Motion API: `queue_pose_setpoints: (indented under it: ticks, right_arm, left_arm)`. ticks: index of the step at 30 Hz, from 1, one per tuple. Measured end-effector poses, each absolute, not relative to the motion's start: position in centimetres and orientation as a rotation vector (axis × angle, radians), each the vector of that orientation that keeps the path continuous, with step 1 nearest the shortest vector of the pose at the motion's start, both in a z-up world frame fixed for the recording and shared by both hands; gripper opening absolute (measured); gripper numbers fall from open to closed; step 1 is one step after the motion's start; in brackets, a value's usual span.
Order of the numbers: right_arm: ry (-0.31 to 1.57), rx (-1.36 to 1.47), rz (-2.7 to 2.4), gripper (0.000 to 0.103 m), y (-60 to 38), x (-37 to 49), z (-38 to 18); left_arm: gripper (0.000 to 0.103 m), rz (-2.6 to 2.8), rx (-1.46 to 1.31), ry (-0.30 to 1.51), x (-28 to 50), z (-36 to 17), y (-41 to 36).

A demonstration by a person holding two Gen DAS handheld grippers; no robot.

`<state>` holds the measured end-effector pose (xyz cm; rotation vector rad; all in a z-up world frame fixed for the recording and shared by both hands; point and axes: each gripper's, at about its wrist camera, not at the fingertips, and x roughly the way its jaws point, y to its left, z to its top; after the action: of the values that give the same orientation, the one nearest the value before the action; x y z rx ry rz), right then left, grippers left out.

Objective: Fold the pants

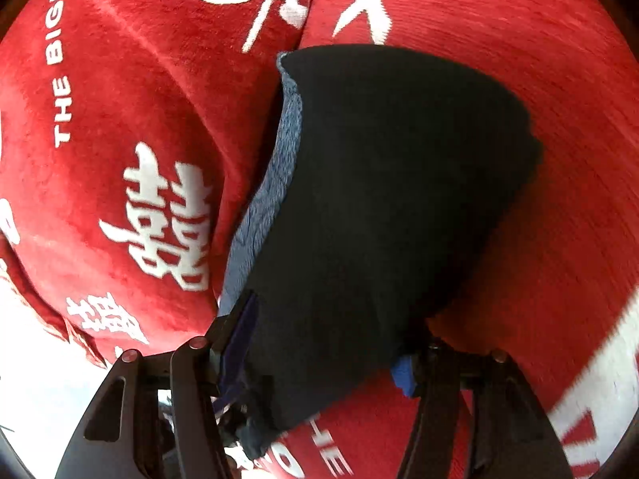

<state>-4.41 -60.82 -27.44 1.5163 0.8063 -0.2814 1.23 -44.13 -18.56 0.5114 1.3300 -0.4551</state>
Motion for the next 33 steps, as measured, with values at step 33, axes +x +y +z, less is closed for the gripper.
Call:
queue_pose_setpoints:
  ticks: [33]
  right_arm:
    - [1.013,0.623,-0.292,0.015,-50.3,4.0,-10.7]
  left_arm:
    - [0.103,-0.497,0.445,1.247,1.9,-14.6,-37.4]
